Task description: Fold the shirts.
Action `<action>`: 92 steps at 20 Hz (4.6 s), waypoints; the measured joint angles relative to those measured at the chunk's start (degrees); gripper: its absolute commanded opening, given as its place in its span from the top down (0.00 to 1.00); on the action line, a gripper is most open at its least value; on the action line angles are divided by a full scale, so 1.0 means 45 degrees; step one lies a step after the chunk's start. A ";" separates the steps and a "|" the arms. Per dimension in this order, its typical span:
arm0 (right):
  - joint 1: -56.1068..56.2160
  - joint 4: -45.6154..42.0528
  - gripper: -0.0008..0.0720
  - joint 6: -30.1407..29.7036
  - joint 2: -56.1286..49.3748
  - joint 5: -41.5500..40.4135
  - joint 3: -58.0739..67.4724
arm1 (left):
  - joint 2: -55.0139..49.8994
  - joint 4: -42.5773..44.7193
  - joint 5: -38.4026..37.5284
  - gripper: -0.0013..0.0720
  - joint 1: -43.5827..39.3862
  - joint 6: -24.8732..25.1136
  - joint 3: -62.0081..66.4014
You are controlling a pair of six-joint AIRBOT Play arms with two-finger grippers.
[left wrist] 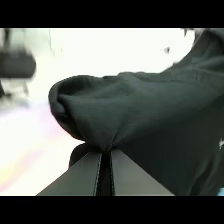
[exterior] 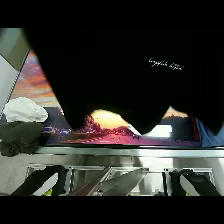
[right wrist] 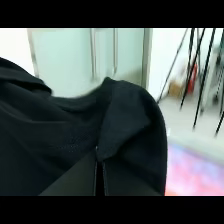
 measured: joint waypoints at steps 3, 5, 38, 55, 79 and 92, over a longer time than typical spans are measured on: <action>0.0000 -0.0058 0.95 0.0189 -0.1880 0.0651 -0.0267 | -0.2006 0.0097 0.0204 0.95 -0.0476 0.0427 -0.0782; 0.0000 -0.0146 0.95 0.0243 -0.3400 0.0952 -0.0738 | -0.3769 0.0243 0.0622 0.95 -0.0593 0.0806 -0.1171; -0.2531 -0.1865 0.95 0.0670 -1.2060 0.1083 -0.1418 | -0.5124 0.2613 -0.0709 0.04 -0.0801 -0.1773 -1.3716; -0.3230 -0.4692 0.96 0.3327 -1.0671 0.4017 -0.2759 | -0.8213 0.0918 0.2064 0.96 0.1681 0.0063 -0.5863; -0.2895 -0.5459 0.16 0.3147 -0.5396 0.2050 -0.8927 | -0.8757 0.2511 -0.4192 0.02 0.2807 -0.0947 -0.5595; -0.3322 -0.3079 0.36 0.0510 -0.7805 0.1229 -1.0103 | -0.6858 0.2331 -0.0753 0.51 0.0996 0.0083 -1.1953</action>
